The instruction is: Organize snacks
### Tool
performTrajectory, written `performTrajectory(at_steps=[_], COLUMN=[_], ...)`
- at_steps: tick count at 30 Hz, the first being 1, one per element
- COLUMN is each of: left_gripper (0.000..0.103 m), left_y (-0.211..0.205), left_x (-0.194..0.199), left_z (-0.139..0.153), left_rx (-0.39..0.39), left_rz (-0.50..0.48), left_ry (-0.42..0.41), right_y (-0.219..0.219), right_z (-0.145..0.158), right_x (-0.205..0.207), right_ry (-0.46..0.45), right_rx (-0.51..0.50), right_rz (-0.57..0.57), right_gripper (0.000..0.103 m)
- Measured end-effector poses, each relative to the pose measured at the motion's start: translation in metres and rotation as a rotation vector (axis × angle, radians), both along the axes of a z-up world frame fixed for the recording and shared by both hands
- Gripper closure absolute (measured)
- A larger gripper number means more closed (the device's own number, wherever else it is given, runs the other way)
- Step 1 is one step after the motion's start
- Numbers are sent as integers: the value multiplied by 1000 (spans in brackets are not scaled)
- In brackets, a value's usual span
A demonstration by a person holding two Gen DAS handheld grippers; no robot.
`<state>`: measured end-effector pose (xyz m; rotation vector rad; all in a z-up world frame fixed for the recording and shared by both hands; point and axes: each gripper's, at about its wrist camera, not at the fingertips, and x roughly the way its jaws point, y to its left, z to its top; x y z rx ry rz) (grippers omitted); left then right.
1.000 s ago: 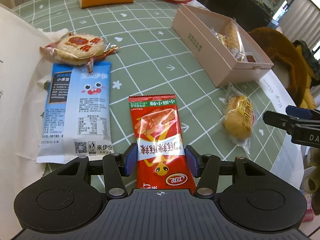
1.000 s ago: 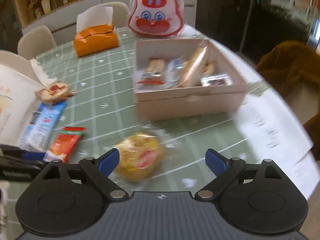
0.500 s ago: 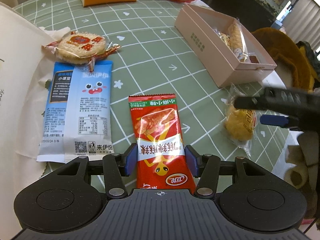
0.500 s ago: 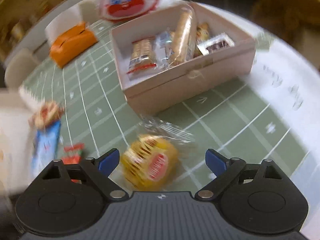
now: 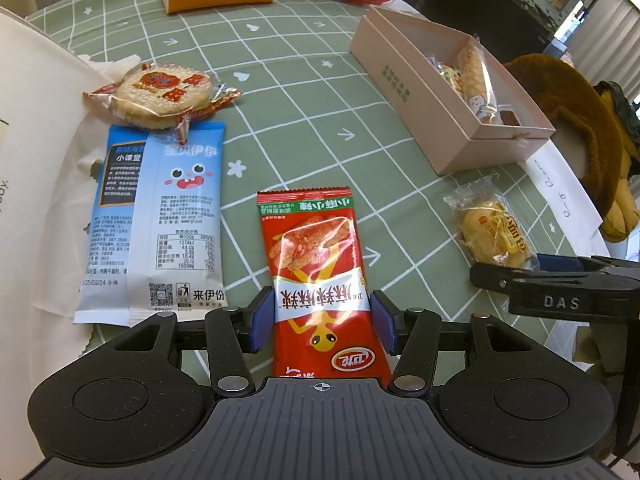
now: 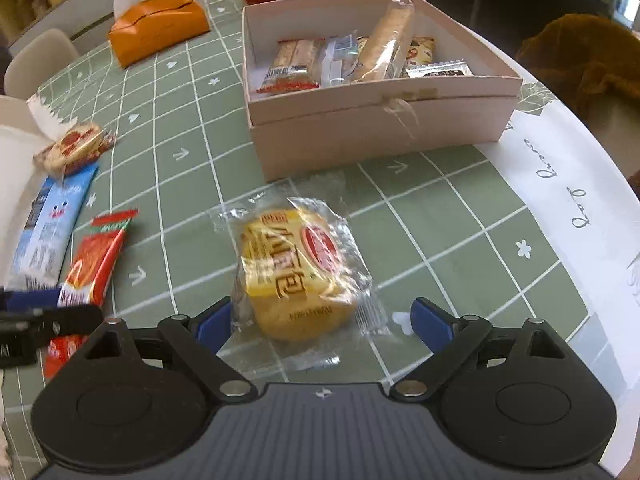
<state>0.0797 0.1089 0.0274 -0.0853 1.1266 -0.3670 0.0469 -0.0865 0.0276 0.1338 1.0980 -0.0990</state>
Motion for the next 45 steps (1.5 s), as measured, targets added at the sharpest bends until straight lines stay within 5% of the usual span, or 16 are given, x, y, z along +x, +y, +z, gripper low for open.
performTrajectory(at_steps=[12, 17, 21, 33, 36, 39, 40, 45], left_gripper=[46, 46, 46, 51, 54, 62, 98, 93], left_y=[0, -3, -6, -19, -27, -34, -35, -54], left_x=[1, 2, 2, -13, -20, -13, -10, 24], left_z=[0, 1, 1, 8, 25, 76, 94, 173], left_rx=[3, 21, 39, 17, -8, -102, -130, -217], left_rz=[-6, -14, -24, -84, -106, -113, -113, -129], left_ry=[7, 7, 5, -28, -88, -202, -255, -427], right_y=[10, 9, 5, -12, -19, -32, -37, -68], right_z=[6, 4, 10, 38, 48, 77, 92, 182], right_x=[20, 20, 9, -35, -43, -47, -46, -26], right_ry=[-61, -48, -54, -98, -118, -194, -235, -453], right_rx=[-32, -16, 17, 104, 100, 99, 96, 48], right_rz=[43, 57, 47, 54, 52, 53, 53, 53], right_gripper=[10, 35, 45, 49, 49, 50, 50, 50])
